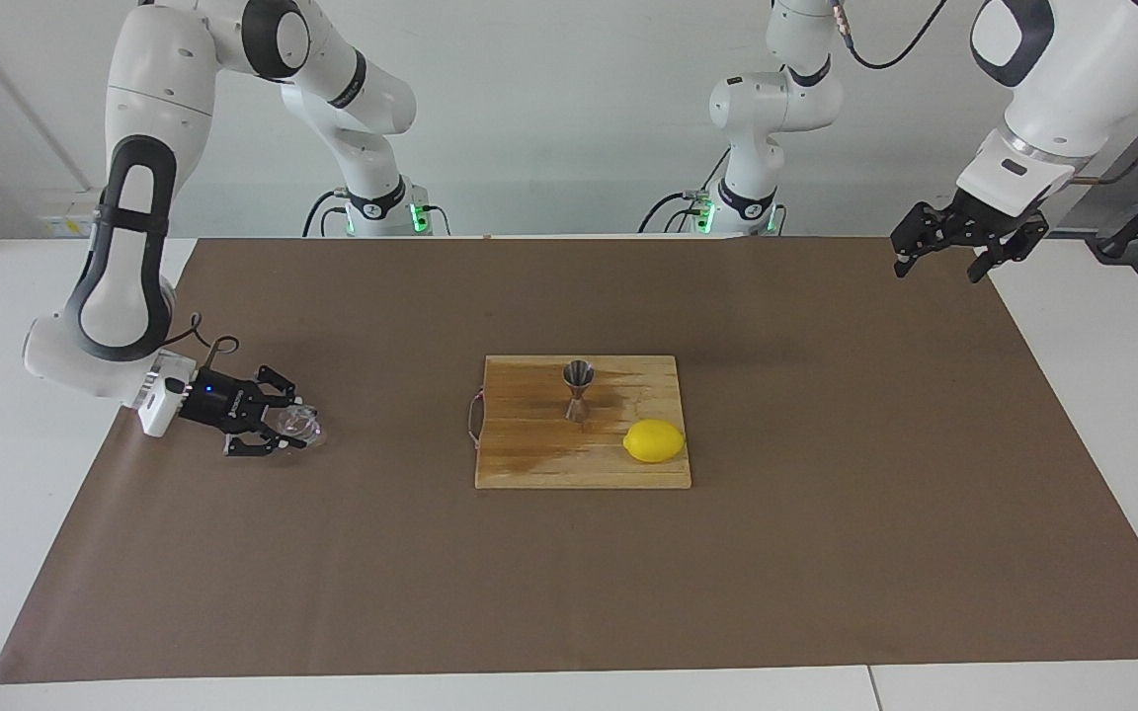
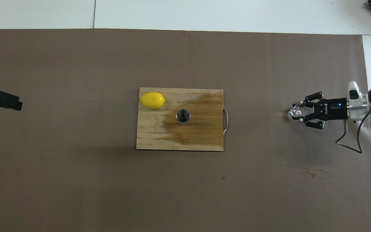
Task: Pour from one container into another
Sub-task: 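Lift the glass with the right gripper toward the metal cup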
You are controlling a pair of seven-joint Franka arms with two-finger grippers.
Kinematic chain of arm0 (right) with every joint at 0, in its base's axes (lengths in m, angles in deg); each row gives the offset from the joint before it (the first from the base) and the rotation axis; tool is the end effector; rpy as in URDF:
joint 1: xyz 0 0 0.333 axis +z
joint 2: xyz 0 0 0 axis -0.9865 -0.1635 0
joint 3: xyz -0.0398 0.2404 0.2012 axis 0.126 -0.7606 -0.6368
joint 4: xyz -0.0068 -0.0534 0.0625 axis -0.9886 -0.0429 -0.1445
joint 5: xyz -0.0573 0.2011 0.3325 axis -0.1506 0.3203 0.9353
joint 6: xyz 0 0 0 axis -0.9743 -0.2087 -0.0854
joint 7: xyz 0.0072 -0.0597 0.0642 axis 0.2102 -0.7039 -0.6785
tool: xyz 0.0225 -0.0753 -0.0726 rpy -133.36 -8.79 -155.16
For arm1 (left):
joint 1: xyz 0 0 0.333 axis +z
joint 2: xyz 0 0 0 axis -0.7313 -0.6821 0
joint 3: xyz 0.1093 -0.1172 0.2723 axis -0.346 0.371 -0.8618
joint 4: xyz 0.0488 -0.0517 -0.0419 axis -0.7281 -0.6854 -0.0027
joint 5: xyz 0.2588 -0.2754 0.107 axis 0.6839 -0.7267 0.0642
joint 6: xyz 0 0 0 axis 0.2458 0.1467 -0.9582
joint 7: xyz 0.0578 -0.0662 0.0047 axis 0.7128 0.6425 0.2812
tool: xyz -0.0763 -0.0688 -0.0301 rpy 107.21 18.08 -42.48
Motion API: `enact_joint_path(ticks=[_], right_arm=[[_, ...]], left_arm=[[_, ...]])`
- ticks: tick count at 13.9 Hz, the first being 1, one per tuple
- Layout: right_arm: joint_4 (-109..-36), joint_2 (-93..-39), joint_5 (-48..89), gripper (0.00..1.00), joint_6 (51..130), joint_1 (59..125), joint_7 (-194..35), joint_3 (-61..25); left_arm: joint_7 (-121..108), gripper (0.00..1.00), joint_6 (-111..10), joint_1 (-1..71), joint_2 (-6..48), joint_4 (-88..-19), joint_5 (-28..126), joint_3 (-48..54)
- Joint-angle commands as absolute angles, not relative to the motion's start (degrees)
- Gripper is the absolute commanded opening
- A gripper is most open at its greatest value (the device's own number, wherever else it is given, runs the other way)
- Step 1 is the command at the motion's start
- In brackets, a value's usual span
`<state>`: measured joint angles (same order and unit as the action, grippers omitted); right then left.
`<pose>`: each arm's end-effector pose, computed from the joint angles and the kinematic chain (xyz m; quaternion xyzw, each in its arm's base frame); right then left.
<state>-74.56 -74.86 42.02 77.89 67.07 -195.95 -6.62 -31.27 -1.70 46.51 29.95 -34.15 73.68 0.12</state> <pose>0.5990 -0.1211 0.2925 -0.6879 -0.5897 -0.2944 0.3038 0.5562 -0.0034 0.6185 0.9965 -0.0829 -0.0088 0.0028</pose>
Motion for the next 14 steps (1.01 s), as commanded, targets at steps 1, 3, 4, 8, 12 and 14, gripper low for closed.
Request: enact_joint_path(ticks=[1,3,4,8,12,14], right_arm=[[-75.7,-69.3,41.6,0.31,77.9,70.4,-192.8,-6.6],[-75.7,-66.6,40.1,0.23,77.9,72.8,-187.9,-6.7],[-75.7,-65.4,40.0,0.22,77.9,74.6,-185.9,-6.7],[-75.7,-63.1,39.7,0.21,80.6,83.0,-177.1,-6.7],[-75.7,-63.2,38.7,0.21,86.7,89.9,-170.9,-6.6],[-75.7,-63.4,37.2,0.21,90.6,93.5,-168.4,-6.7]], left_arm=[[-31.1,1.00,-1.8,46.6,31.3,-35.6,74.5,0.1],[-31.1,1.00,-1.8,46.6,31.4,-35.6,74.5,0.1],[-31.1,1.00,-1.8,46.6,31.3,-35.6,74.5,0.1],[-31.1,1.00,-1.8,46.6,31.4,-35.6,74.5,0.1],[-31.1,1.00,-1.8,46.6,31.4,-35.6,74.5,0.1],[-31.1,1.00,-1.8,46.6,31.4,-35.6,74.5,0.1]])
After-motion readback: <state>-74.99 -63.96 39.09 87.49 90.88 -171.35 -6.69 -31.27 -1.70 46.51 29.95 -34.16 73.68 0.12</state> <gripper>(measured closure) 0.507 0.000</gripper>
